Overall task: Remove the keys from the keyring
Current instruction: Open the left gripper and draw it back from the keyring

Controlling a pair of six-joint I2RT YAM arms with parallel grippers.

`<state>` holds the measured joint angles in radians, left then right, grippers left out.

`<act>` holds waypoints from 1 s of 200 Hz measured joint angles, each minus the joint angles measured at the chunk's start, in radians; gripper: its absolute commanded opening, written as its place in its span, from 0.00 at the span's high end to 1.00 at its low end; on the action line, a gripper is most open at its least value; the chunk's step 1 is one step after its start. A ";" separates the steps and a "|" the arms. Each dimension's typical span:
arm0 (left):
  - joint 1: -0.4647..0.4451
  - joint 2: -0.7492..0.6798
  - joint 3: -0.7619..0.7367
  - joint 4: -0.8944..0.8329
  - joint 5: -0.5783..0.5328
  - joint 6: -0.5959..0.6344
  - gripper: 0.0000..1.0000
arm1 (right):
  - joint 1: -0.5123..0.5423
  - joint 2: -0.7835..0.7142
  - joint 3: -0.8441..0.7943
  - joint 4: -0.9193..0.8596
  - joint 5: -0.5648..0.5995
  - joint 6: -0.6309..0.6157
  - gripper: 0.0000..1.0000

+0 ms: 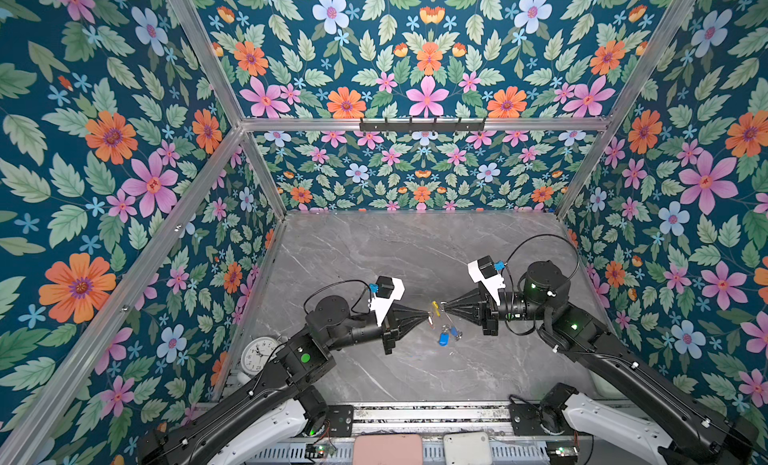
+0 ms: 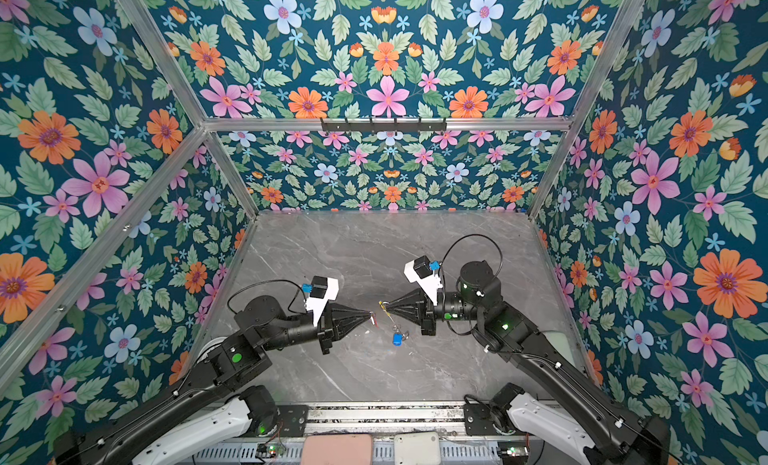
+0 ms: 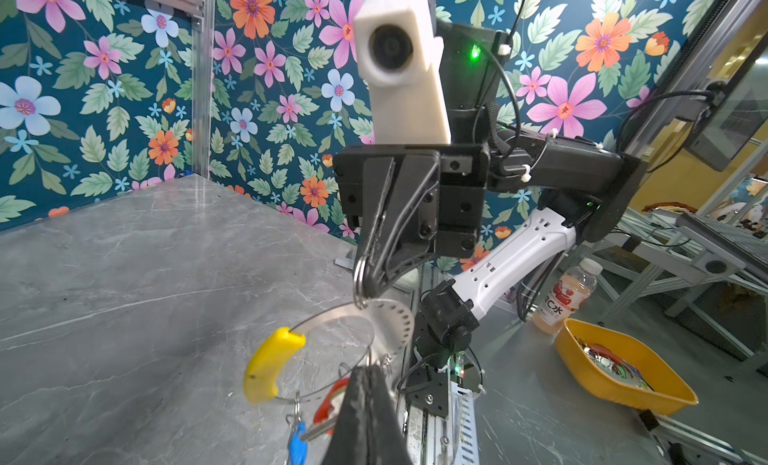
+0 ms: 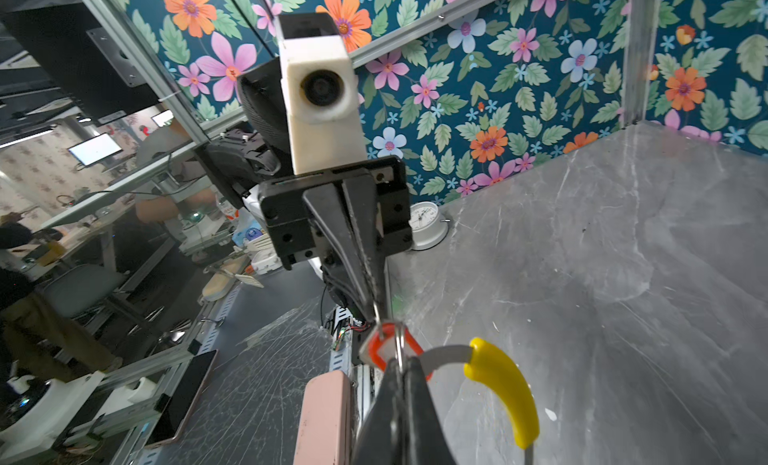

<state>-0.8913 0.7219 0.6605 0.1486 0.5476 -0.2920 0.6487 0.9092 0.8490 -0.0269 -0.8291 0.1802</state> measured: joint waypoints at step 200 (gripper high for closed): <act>0.222 0.338 -0.357 0.077 -0.476 -0.266 1.00 | 0.000 -0.060 -0.055 -0.051 0.130 0.000 1.00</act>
<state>-0.6697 1.0595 0.3038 0.2260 0.0719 -0.5583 0.6487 0.8497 0.7937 -0.0780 -0.6991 0.1799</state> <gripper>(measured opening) 0.051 0.050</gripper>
